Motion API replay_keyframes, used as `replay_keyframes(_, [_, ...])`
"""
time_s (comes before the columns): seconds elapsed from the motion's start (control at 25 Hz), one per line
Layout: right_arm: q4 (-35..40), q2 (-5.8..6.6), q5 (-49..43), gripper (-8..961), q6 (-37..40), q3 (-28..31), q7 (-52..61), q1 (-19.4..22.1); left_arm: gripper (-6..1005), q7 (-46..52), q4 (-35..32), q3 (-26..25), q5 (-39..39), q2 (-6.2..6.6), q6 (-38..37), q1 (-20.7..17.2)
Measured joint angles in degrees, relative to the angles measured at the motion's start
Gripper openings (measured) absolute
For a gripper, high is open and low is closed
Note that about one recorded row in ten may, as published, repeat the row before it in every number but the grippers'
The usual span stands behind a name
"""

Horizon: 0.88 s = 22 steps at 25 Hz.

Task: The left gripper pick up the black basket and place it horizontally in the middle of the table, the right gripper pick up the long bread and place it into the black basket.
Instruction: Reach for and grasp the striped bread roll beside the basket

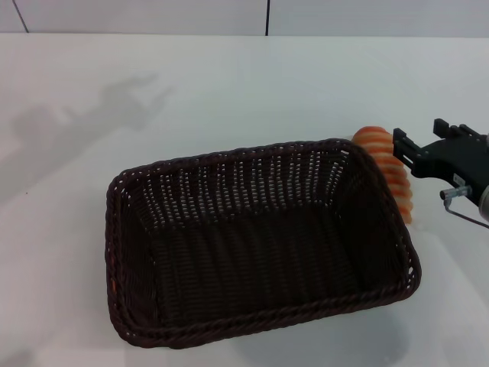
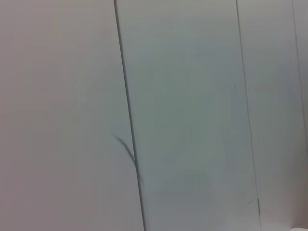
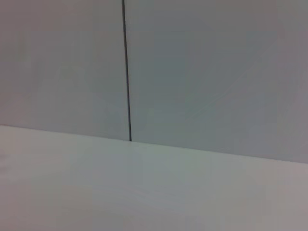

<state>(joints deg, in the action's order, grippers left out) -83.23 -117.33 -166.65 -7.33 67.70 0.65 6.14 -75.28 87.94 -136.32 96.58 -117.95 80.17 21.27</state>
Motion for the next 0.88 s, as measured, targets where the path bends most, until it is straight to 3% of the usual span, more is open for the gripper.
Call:
replay_keyframes(0.48, [-0.70, 0.51, 3.89, 597, -4.59, 0.68, -0.02, -1.52, 375, 0.04, -0.05, 0.00, 0.00, 0.00, -0.02, 0.13])
replay_keyframes(0.88, [-5.45, 0.53, 4.29, 588, -14.09, 3.86, -0.16, -2.13, 375, 0.05, -0.05, 0.01, 0.01, 0.05, -0.30, 0.29])
